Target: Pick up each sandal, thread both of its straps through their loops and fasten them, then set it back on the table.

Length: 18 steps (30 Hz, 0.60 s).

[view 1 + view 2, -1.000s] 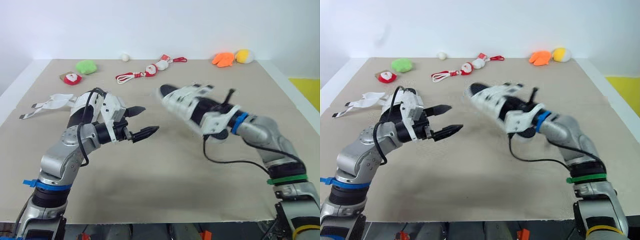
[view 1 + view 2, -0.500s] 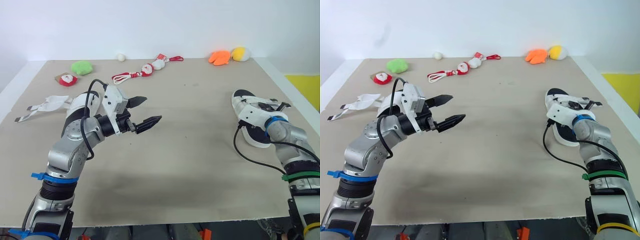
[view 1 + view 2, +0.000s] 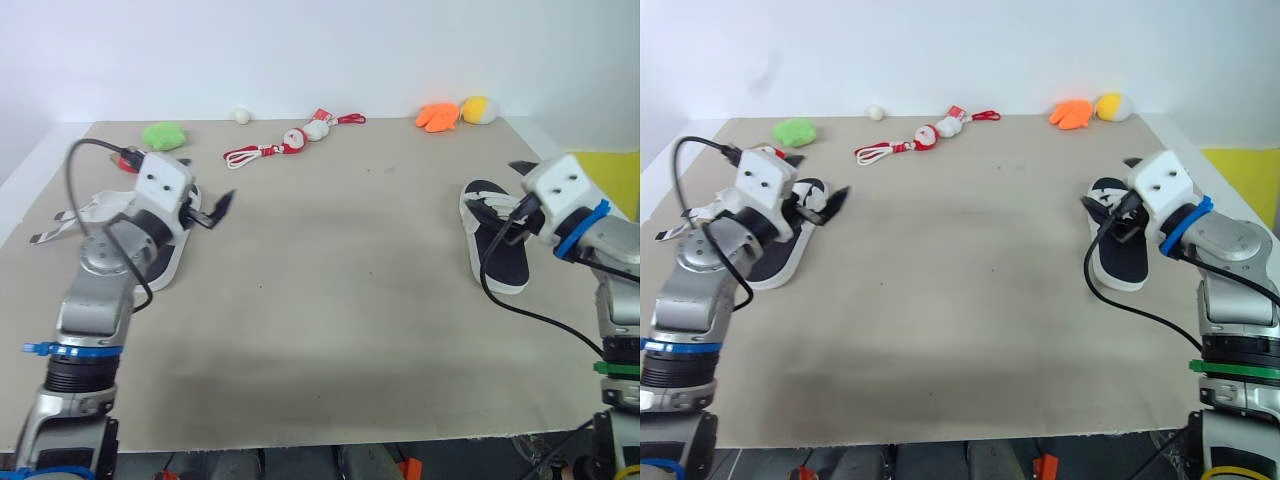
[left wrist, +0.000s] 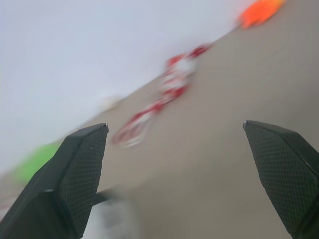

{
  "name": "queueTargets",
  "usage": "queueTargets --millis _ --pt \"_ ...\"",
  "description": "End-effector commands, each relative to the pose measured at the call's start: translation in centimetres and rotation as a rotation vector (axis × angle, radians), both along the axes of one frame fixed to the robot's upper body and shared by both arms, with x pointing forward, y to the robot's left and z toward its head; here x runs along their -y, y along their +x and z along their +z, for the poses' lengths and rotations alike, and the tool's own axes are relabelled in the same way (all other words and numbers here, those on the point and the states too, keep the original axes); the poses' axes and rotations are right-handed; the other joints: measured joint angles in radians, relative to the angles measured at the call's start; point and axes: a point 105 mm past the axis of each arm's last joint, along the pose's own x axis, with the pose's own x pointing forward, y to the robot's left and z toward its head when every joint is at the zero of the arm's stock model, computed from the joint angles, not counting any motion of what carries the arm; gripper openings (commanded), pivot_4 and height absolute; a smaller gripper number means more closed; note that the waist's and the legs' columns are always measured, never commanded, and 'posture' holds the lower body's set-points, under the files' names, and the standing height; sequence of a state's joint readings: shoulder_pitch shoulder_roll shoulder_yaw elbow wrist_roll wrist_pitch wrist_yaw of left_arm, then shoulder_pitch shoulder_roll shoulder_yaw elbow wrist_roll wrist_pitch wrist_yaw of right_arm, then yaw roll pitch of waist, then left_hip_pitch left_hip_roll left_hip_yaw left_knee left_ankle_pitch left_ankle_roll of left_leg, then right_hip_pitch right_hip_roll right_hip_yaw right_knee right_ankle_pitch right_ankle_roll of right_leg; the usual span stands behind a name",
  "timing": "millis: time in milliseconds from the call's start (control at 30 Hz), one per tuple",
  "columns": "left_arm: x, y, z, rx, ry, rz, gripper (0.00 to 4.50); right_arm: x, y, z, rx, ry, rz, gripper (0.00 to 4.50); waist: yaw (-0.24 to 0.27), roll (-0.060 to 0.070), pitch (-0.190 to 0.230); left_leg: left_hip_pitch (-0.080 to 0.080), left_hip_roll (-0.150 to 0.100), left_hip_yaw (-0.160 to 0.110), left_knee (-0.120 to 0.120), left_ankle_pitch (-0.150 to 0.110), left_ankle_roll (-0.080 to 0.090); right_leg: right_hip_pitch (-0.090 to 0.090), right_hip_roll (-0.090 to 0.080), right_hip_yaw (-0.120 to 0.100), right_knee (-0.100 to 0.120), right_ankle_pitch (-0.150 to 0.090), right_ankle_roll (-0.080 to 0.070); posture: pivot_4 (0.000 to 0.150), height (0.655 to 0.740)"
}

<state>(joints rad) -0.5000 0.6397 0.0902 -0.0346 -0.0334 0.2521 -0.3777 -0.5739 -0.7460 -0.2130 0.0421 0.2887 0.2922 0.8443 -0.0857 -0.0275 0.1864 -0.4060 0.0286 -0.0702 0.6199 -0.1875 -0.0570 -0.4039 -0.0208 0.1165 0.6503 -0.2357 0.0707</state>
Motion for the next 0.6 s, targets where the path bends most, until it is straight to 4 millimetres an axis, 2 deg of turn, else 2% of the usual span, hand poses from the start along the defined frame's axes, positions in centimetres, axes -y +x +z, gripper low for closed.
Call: queueTargets --millis 33,167,233,333,467,600 --pt "-2.2 -0.1 0.3 0.067 0.183 0.145 4.5 -4.6 -2.0 2.7 -0.016 0.086 0.24 4.49 0.004 0.0 0.0 0.0 0.0 0.0 0.0 0.0 0.0 0.0 0.0 0.0 0.0 0.0 0.0 0.15 0.74" --pt "-4.1 -0.8 -1.3 0.035 0.374 0.225 4.5 -10.8 -4.0 3.3 -0.068 0.056 0.51 4.49 0.008 0.0 0.0 -0.001 0.0 0.0 0.0 0.0 0.0 -0.001 -0.001 0.0 0.0 0.0 0.0 0.15 0.74" --pt "-4.6 -1.0 -1.9 0.02 0.419 0.242 4.5 -12.3 -4.6 3.5 -0.081 0.047 0.575 4.49 0.008 0.0 0.0 -0.002 0.0 0.0 -0.001 0.0 0.0 -0.003 0.0 -0.001 0.0 -0.001 0.0 0.15 0.74" --pt "-5.4 -1.1 -2.4 0.016 0.478 0.276 4.5 -13.2 -4.7 3.7 -0.081 0.04 0.619 4.49 0.017 0.0 0.0 -0.003 0.0 -0.001 -0.001 0.0 0.0 -0.003 -0.001 -0.003 0.0 -0.001 -0.001 0.15 0.74" --pt "-5.7 -0.7 -2.7 0.016 0.494 0.286 4.5 -13.6 -4.5 3.6 -0.076 0.02 0.637 4.49 0.022 0.0 0.0 -0.005 -0.001 -0.001 -0.001 0.0 0.0 -0.004 -0.002 -0.003 0.0 -0.001 -0.001 0.15 0.74" --pt "-5.4 0.6 -3.6 0.004 0.523 0.284 4.5 -13.8 -4.5 3.6 -0.069 0.016 0.65 4.49 0.024 0.0 0.0 -0.005 0.0 -0.002 -0.001 0.0 0.0 -0.004 -0.002 -0.004 0.0 -0.001 -0.001 0.15 0.74"
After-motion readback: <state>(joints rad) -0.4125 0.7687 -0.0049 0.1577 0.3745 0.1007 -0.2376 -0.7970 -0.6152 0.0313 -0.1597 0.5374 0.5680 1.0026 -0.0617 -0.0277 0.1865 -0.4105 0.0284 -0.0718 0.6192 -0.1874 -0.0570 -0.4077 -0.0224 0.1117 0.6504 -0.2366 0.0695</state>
